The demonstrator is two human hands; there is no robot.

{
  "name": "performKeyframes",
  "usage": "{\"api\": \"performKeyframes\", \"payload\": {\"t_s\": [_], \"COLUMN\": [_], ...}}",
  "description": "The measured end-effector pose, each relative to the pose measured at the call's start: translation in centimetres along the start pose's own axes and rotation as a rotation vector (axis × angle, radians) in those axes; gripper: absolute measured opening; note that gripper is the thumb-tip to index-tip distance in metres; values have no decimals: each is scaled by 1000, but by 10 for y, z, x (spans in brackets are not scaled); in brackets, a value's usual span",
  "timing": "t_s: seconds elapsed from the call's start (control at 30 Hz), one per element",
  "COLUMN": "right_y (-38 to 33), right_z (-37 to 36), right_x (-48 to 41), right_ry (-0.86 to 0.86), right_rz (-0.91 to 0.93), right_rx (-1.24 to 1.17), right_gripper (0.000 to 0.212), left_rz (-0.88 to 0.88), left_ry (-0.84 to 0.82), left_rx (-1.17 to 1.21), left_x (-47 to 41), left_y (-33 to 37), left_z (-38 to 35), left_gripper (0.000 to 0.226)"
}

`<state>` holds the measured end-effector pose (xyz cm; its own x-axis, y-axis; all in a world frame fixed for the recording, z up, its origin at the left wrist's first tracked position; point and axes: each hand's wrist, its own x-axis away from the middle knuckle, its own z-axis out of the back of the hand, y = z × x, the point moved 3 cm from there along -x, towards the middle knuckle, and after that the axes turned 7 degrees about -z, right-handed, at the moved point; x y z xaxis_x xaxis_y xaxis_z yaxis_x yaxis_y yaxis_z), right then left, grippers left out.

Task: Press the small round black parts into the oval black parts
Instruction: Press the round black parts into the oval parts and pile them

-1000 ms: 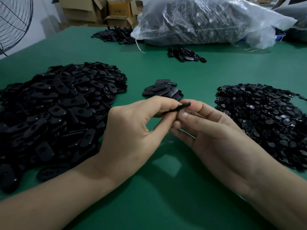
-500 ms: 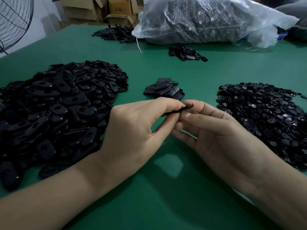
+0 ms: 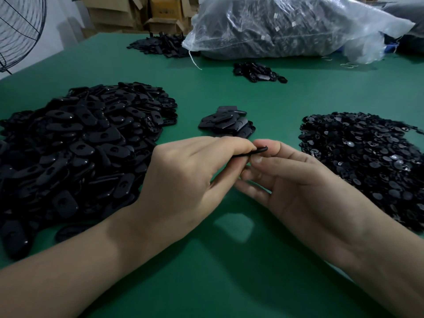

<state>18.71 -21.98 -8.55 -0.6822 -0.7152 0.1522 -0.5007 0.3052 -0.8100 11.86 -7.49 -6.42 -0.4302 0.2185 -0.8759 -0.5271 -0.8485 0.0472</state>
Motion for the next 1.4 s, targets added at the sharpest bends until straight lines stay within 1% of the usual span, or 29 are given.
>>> {"api": "performKeyframes", "payload": {"t_s": [0.23, 0.4, 0.47, 0.53, 0.6, 0.63, 0.73, 0.8, 0.93, 1.03, 1.1, 1.17, 1.33, 1.4], "right_y": [1, 2, 2, 1, -4, -7, -15, -18, -20, -18, -17, -17, -18, -17], "right_z": [3, 2, 2, 2, 4, 5, 10, 11, 13, 15, 16, 16, 21, 22], "right_x": [-1, -1, -1, -1, -1, 0, 0, 1, 0, -2, -3, -3, -4, -4], "right_ry": [14, 65, 83, 101, 148, 193, 333, 348, 378, 391, 394, 401, 426, 418], "right_rz": [-2, 2, 22, 70, 139, 180, 313, 366, 417, 379, 370, 362, 322, 297], "right_rx": [-11, -10, 3, 69, 202, 306, 714, 859, 1003, 979, 957, 933, 718, 679], "right_gripper": [22, 19, 20, 19, 9, 4, 14, 16, 18, 17, 17, 18, 23, 24], "left_rz": [-1, 51, 101, 205, 333, 406, 611, 701, 877, 964, 980, 938, 587, 502], "left_ry": [-27, -22, -33, -36, -42, -59, -155, -204, -309, -338, -337, -334, -259, -223], "left_rx": [6, 34, 65, 126, 217, 278, 477, 589, 766, 847, 864, 834, 501, 390], "left_x": [1, 2, 1, 0, -1, 0, 3, 5, 4, 4, 3, 2, -6, -10], "left_y": [-1, -3, -4, -7, -11, -14, -21, -23, -30, -34, -35, -34, -25, -23], "left_z": [-3, -5, -7, -10, -13, -16, -22, -25, -27, -28, -28, -28, -22, -19], "left_gripper": [7, 7, 7, 10, 11, 11, 12, 13, 10, 9, 10, 11, 31, 30]}}
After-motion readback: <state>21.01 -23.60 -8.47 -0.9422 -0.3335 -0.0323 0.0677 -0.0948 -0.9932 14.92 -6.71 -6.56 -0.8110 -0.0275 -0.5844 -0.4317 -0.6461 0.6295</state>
